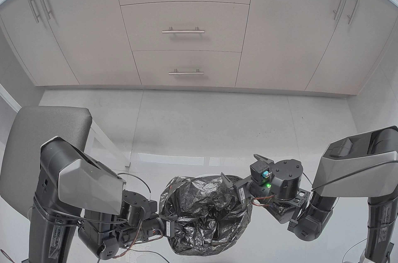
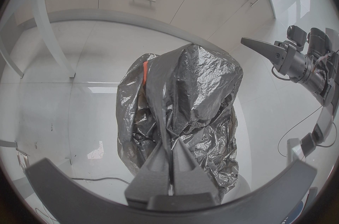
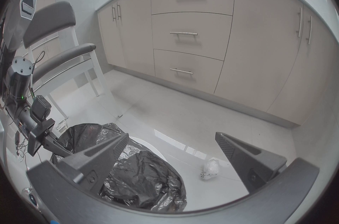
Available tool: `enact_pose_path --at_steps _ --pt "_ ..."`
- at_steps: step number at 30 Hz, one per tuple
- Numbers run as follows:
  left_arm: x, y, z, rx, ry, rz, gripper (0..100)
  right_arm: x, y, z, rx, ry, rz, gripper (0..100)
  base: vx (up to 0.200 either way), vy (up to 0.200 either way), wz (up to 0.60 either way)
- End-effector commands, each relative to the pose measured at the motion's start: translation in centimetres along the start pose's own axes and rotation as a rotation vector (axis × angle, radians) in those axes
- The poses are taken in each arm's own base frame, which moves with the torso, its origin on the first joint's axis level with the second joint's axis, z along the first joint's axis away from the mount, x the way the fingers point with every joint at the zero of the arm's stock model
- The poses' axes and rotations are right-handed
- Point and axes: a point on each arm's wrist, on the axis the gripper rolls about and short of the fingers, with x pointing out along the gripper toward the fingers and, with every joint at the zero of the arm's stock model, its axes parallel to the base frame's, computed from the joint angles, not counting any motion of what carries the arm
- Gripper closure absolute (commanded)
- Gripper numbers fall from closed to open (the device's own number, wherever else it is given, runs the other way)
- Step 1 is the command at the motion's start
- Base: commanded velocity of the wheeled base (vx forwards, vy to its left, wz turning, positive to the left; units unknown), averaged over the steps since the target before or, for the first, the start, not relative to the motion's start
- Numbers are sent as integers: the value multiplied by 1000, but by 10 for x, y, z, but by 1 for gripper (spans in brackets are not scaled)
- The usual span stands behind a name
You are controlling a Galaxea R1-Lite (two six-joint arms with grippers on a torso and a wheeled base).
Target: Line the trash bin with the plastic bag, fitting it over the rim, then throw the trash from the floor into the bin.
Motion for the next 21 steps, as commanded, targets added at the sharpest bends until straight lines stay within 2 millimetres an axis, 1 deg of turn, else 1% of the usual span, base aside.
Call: enact_pose_path --at_steps 1,6,10,15,18,21 --pt "0 0 -1 0 4 3 100 7 9 -5 -9 1 17 0 0 0 0" --pt "1 0 0 0 -1 1 100 11 14 -6 -10 -5 54 0 0 0 0" --pt "2 0 1 0 -8 -1 100 19 22 -17 -13 -1 81 0 0 0 0" --pt "2 1 4 -4 -17 1 100 22 31 -27 -14 6 105 0 0 0 0" --pt "1 2 7 -12 -29 -1 100 22 32 -32 -21 22 108 0 0 0 0" --pt "2 1 9 -10 -38 -6 100 22 32 -32 -21 22 109 0 0 0 0"
